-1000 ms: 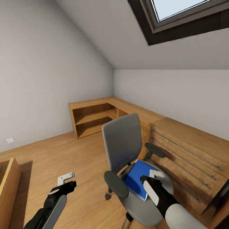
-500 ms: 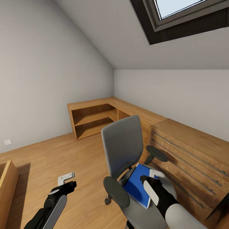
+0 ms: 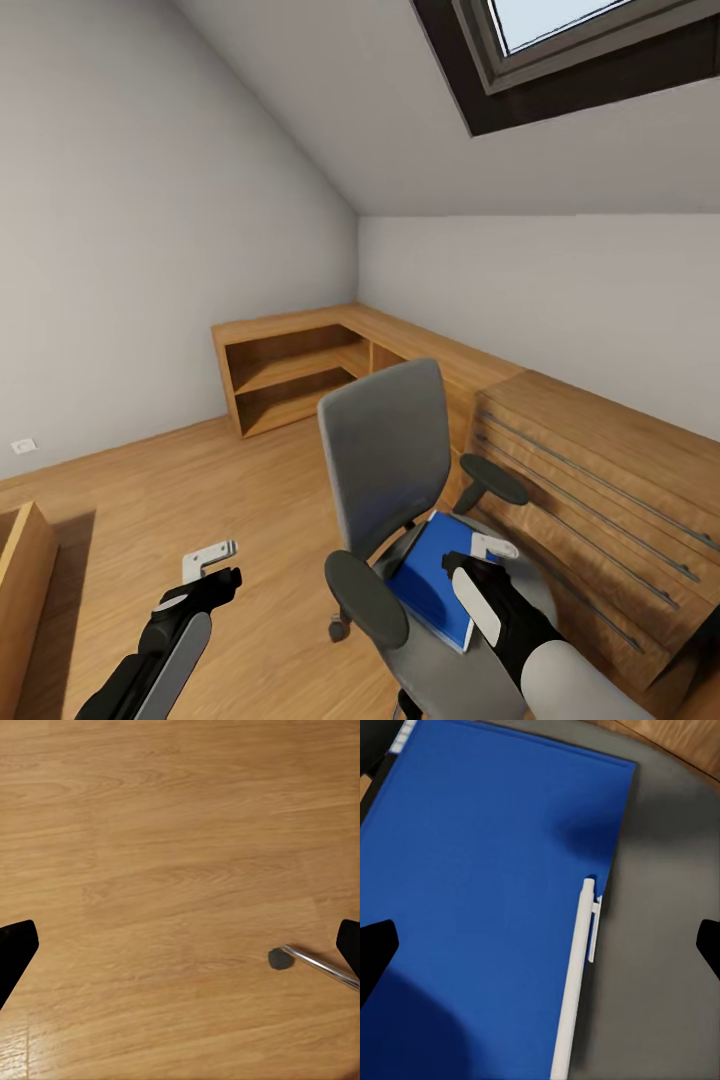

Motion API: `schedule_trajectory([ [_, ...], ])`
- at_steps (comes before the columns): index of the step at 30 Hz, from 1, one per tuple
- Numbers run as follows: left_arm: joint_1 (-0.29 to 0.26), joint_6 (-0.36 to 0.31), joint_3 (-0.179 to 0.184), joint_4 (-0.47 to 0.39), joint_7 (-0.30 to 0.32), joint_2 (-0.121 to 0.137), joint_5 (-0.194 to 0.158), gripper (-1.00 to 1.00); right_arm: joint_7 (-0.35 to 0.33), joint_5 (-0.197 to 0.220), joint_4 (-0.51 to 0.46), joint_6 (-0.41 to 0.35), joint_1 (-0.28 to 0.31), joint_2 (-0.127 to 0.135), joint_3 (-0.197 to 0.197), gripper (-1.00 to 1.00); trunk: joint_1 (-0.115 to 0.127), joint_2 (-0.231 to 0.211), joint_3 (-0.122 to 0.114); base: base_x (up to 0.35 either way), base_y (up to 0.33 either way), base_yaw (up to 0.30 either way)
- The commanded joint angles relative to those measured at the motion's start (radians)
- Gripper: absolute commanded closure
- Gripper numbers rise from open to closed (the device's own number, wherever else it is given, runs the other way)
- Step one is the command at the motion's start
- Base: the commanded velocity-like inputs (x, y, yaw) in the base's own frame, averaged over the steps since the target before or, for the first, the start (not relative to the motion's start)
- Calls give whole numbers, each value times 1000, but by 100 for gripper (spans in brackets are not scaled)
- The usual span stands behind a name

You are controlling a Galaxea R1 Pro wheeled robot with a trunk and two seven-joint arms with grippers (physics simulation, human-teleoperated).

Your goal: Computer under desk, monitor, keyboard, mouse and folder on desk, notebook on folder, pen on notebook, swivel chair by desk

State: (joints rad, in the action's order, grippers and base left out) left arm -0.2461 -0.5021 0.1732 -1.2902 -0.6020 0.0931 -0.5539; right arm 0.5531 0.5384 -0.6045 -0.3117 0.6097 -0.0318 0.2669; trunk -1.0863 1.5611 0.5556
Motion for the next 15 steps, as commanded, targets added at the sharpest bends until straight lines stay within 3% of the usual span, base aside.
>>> schedule_trajectory([
  [1, -1, -1, 3, -1, -10, 1, -9, -100, 8, 7, -2, -4, 1, 1, 5, -100, -4, 8, 4, 0, 0, 0],
  [15, -1, -1, 3, -1, -10, 1, -9, -100, 8, 8, -1, -4, 1, 1, 5, -100, -58, 106, 48, 0, 0, 0],
])
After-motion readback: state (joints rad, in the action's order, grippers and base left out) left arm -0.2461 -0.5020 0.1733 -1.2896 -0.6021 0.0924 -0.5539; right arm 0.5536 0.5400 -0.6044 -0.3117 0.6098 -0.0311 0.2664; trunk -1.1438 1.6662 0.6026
